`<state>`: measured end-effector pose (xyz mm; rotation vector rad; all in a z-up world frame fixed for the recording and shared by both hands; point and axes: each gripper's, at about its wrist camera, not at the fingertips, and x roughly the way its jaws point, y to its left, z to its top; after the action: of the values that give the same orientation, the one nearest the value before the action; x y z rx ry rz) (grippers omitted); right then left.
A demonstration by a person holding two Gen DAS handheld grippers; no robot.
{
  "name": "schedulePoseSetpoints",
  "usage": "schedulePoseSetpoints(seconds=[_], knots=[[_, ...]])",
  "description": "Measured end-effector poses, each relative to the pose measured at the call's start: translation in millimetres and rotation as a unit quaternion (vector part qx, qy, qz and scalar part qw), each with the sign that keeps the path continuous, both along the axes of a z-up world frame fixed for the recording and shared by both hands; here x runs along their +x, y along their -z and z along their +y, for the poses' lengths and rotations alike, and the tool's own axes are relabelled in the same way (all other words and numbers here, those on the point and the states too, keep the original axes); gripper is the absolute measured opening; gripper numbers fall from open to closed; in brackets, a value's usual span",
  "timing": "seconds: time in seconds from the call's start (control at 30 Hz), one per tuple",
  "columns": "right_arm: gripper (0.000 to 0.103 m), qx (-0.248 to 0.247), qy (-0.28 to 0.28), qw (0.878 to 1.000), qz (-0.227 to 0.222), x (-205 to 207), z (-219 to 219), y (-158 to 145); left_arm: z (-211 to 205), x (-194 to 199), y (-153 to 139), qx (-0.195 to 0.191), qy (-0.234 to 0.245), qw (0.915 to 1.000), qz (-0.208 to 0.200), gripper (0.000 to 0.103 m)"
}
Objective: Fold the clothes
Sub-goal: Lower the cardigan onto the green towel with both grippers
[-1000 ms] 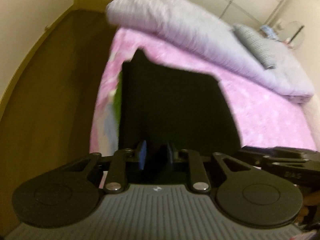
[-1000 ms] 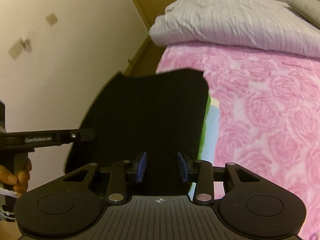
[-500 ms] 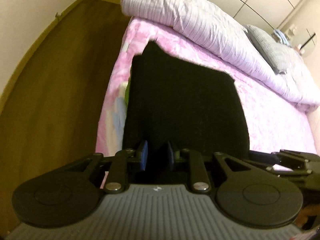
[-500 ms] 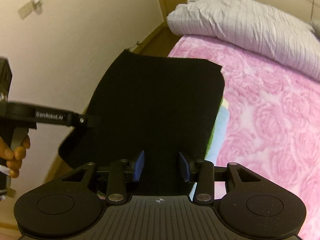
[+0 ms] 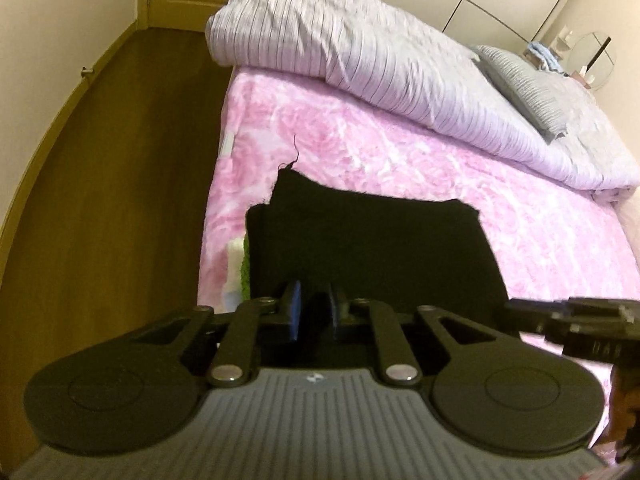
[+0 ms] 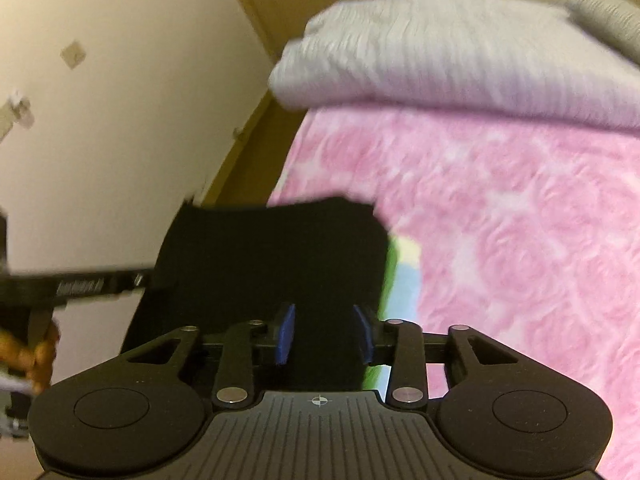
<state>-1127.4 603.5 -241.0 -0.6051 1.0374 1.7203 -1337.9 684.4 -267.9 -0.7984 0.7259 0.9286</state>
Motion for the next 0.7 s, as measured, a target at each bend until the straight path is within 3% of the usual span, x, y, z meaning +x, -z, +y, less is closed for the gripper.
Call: schedulePoseSetpoints(seconds=[0.13, 0.27, 0.4, 0.5, 0.7], knots=[[0.034, 0.006, -0.028, 0.999, -0.025, -13.0, 3.9, 7.8, 3.2, -8.5, 12.7, -0.003, -0.015, 0.9999, -0.004, 0.011], [0.034, 0.000, -0.036, 0.999, -0.010, -11.5, 8.8, 4.3, 3.9, -19.8, 10.7, -0.015, -0.047, 0.9986, -0.021, 0.006], [0.034, 0.004, -0.008, 0.999, 0.033, 8.8, -3.1, -10.4, -18.2, -19.2, -15.5, -0.007, -0.054, 0.9984, -0.015, 0.007], [0.034, 0.000, -0.015, 0.999, 0.046, 20.1, -24.8, -27.7, -45.9, -18.1, -29.1, -0.017, -0.053, 0.9984, -0.012, 0.012], [0.034, -0.014, -0.070, 0.997, 0.013, 1.3, -66.0, -35.0, -85.7, -15.9, -25.0, -0.053, -0.062, 0.9966, -0.014, 0.020]])
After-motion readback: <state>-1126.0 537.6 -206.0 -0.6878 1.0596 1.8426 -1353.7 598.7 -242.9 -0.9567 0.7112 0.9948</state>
